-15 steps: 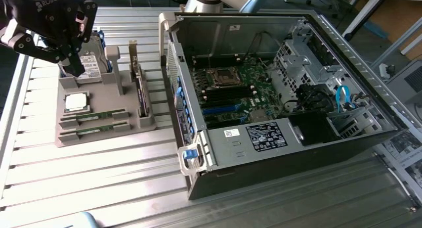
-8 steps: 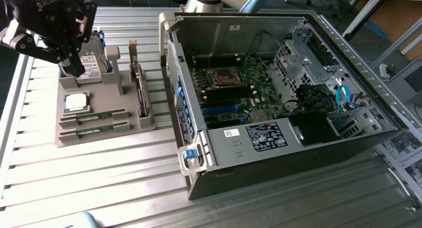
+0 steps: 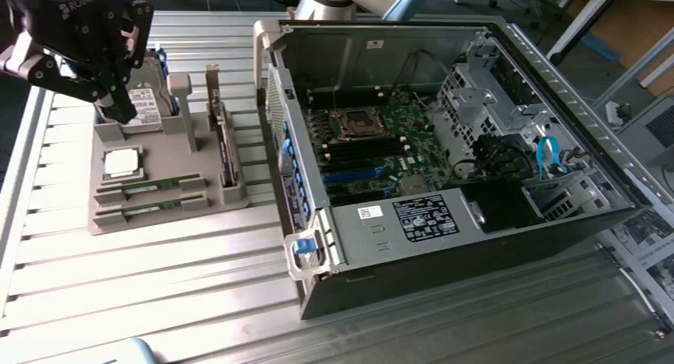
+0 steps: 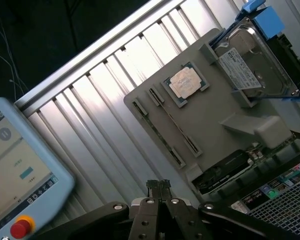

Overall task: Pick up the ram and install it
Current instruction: 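Pick up the ram and move it above insertion slot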

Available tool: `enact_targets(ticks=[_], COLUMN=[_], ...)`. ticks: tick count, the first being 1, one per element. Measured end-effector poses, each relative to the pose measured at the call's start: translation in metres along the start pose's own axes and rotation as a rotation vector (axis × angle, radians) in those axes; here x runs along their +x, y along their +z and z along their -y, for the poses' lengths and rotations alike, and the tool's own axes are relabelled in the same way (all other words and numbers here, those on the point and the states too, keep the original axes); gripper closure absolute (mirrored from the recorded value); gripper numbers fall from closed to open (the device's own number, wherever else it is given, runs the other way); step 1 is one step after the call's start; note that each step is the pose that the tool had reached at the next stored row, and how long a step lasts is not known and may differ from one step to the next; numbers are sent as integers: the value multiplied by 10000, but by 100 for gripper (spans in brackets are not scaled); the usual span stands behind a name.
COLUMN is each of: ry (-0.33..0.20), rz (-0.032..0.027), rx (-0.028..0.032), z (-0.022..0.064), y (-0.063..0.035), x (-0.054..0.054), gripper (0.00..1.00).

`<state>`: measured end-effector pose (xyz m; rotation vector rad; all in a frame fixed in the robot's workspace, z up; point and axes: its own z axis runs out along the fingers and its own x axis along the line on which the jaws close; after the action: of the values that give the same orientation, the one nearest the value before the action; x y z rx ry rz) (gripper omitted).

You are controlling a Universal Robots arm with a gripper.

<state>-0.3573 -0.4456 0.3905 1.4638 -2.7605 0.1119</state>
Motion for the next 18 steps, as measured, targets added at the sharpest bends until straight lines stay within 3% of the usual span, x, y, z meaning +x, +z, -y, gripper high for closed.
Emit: enact_targets(ticks=[18], ry=[-820], rz=[-43], rx=[99], z=[0], y=[1], x=[0], gripper=[89])
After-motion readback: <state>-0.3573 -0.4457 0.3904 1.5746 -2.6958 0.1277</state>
